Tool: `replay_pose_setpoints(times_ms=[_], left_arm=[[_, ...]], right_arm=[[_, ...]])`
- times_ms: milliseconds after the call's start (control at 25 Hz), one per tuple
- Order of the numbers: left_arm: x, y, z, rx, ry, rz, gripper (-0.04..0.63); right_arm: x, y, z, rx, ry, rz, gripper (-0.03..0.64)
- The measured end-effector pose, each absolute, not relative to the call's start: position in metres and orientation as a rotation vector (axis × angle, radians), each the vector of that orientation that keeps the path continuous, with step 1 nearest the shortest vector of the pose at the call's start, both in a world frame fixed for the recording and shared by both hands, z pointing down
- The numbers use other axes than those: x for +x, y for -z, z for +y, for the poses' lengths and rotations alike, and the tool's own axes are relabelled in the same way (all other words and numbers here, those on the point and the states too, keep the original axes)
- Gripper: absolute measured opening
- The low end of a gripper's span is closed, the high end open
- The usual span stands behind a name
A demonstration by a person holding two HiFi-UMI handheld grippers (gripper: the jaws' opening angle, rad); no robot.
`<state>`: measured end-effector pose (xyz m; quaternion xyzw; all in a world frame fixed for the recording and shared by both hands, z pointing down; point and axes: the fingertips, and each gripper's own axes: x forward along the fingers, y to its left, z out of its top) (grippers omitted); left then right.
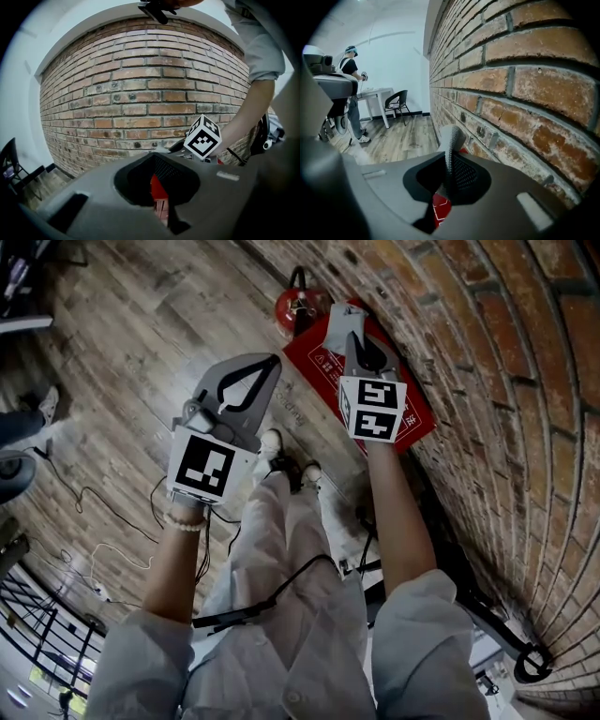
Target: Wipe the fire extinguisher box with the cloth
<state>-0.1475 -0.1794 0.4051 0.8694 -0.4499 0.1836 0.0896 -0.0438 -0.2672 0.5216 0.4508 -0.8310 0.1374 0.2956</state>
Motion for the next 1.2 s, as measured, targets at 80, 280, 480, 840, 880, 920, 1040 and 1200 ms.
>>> replay_pose_setpoints(times_ms=[80,280,480,840,880,920,1040,1200], left_arm=[[-0.147,-0.409,-0.179,2.586,-0.552,-1.327,-0.003],[-0.151,-0.416,-0.182,2.57,-0.542,-1.334,-0.003],[-0.154,-0.423,-0.184,2.559,-0.547,-1.328,-0.003],[-0.154,-0.427,-0.187,2.566,-0.559,-1.313,-0.003],[-0.153,-0.427,-0.188,2.567,-0.56,-1.311,-0.003],[-0.153,-0.427,-0.188,2.568,-0.564,-1.31,-0.003],[-0.15,-0.428,-0.187,2.567,-0.57,-1.303,-0.003],[-0.147,-0.43,-0.184,2.565,-0.576,-1.292,-0.003]], right_arm=[[-0.045,-0.53,-0.271,1.198,-0.369,-2.192,0.025],[-0.045,-0.548,-0.281,1.19,-0.354,-2.145,0.025],[-0.042,-0.564,-0.287,1.187,-0.341,-2.081,0.025],[-0.037,-0.583,-0.29,1.171,-0.352,-1.996,0.025],[-0.037,-0.583,-0.291,1.174,-0.358,-1.998,0.025],[-0.038,-0.583,-0.291,1.173,-0.362,-2.0,0.025],[-0.036,-0.583,-0.291,1.166,-0.364,-2.0,0.025],[-0.034,-0.583,-0.29,1.156,-0.349,-1.985,0.025]])
